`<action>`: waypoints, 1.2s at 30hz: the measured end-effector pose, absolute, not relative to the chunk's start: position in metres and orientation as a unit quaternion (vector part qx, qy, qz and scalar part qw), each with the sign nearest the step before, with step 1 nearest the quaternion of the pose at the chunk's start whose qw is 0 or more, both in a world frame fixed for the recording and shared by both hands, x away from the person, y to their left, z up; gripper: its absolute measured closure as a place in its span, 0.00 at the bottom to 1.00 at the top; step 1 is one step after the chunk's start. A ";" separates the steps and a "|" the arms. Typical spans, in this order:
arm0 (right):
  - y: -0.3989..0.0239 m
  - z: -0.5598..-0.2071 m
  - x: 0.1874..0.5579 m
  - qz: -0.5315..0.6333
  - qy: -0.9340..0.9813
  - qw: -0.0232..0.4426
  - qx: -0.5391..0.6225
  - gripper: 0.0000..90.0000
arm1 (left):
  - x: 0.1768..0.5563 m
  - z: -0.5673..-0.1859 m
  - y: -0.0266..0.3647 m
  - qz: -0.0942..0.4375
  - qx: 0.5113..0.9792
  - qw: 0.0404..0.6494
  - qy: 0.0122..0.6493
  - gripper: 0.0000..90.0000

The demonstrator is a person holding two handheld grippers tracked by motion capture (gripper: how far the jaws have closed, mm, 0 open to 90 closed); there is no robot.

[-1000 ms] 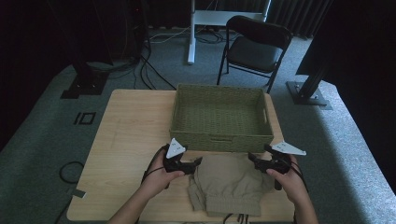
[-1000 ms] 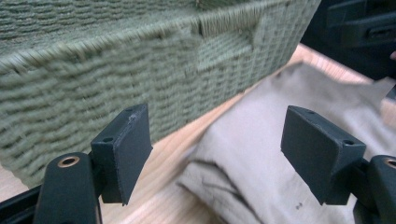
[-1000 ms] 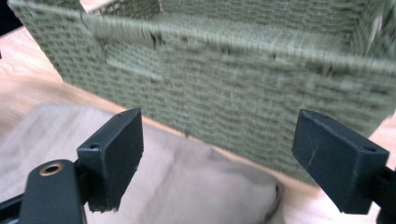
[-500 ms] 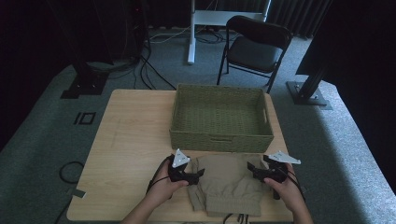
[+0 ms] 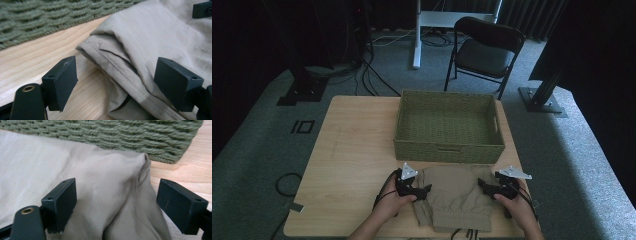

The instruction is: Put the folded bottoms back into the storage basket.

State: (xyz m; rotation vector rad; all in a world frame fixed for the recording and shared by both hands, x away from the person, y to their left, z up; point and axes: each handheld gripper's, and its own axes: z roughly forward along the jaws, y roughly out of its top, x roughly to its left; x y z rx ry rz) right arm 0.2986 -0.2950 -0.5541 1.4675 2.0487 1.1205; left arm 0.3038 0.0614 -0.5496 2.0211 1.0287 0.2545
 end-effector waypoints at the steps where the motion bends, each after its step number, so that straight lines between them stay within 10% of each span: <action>1: -0.295 -0.555 0.299 0.397 0.730 0.191 0.522 0.18 | 0.305 -0.552 0.061 0.100 0.805 0.416 0.410 0.22; 22: -0.282 -0.557 0.301 0.348 0.769 0.204 0.496 0.16 | 0.310 -0.553 0.031 0.118 0.835 0.386 0.374 0.21; 26: -0.282 -0.556 0.299 0.359 0.777 0.200 0.476 0.31 | 0.311 -0.553 0.024 0.125 0.843 0.379 0.360 0.21; 36: -0.271 -0.550 0.292 0.365 0.791 0.167 0.461 0.82 | 0.311 -0.552 0.016 0.101 0.841 0.402 0.348 0.79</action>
